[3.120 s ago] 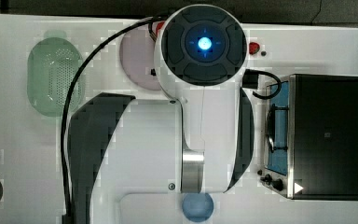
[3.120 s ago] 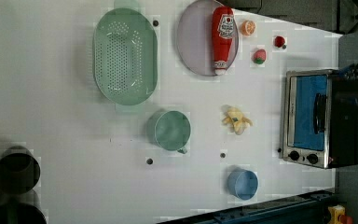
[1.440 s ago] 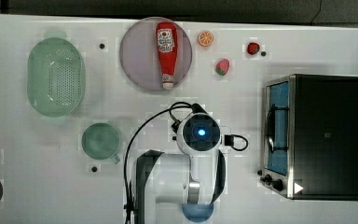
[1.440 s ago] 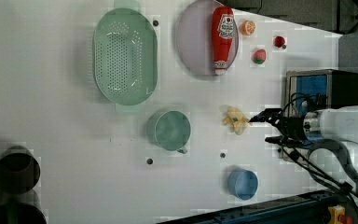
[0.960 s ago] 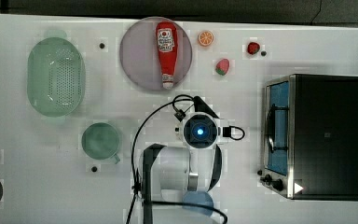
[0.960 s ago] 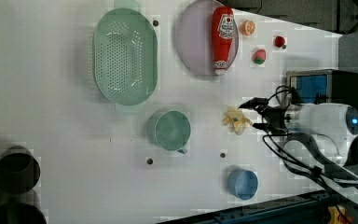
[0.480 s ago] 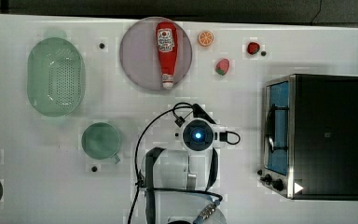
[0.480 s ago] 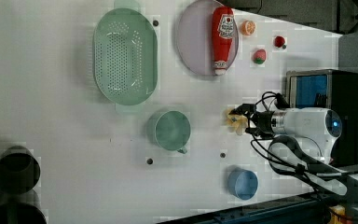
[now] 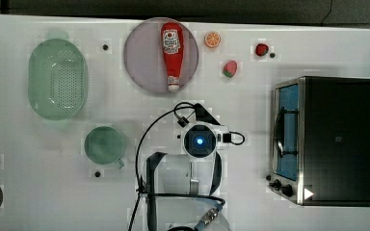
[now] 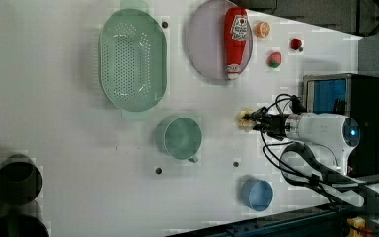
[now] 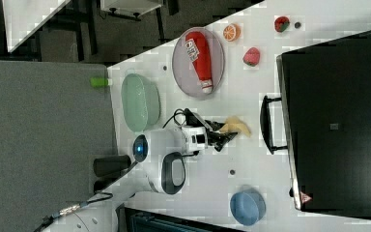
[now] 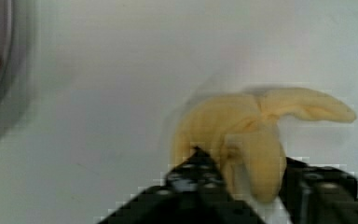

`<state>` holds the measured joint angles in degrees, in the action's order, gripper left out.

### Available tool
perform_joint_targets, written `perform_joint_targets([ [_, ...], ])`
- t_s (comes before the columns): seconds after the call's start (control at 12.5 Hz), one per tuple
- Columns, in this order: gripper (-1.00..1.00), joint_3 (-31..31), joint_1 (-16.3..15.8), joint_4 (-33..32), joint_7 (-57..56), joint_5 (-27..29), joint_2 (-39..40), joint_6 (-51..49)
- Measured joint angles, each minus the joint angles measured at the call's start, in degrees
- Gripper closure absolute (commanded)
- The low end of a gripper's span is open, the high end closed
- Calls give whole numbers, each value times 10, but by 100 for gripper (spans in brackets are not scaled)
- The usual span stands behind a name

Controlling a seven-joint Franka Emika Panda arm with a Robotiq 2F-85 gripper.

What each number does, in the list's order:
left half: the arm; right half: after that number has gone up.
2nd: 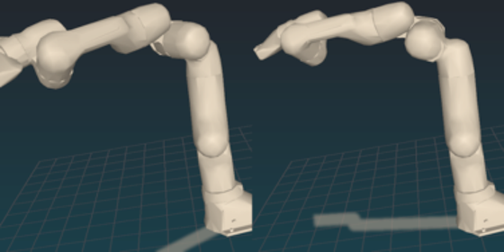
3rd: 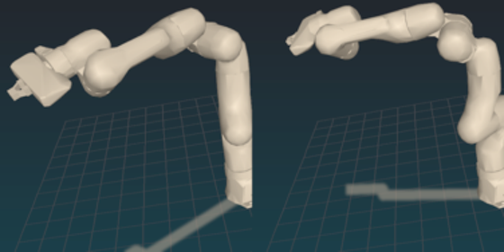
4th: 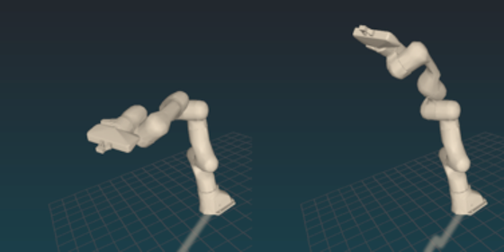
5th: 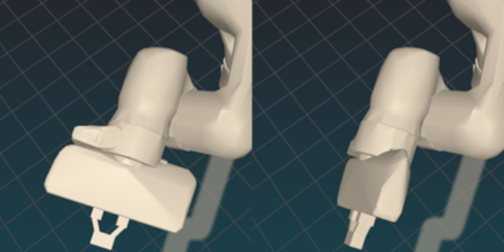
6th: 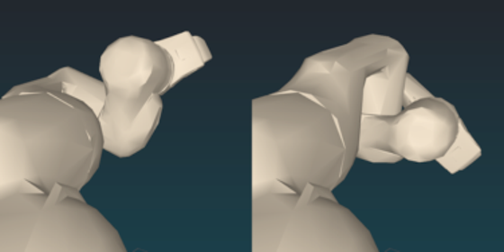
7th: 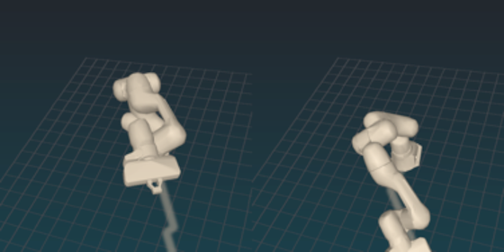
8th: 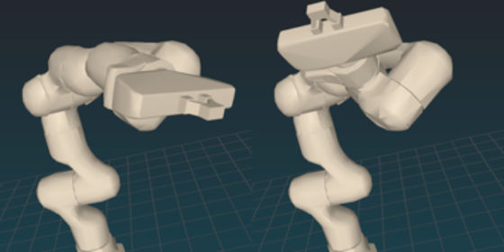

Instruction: Pick Banana and place it in mug.

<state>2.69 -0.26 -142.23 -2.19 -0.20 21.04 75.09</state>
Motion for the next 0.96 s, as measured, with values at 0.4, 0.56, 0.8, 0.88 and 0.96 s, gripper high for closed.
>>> perform_joint_targets([
  [0.4,32,-1,6,-7,1,-15,-40,-82],
  [0.56,32,-1,17,-6,2,-14,-96,-158],
  [0.8,32,7,13,38,2,-9,-210,-300],
  [0.88,32,6,14,57,2,-7,-255,-351],
  [0.96,32,7,14,82,3,-2,-298,-410],
])
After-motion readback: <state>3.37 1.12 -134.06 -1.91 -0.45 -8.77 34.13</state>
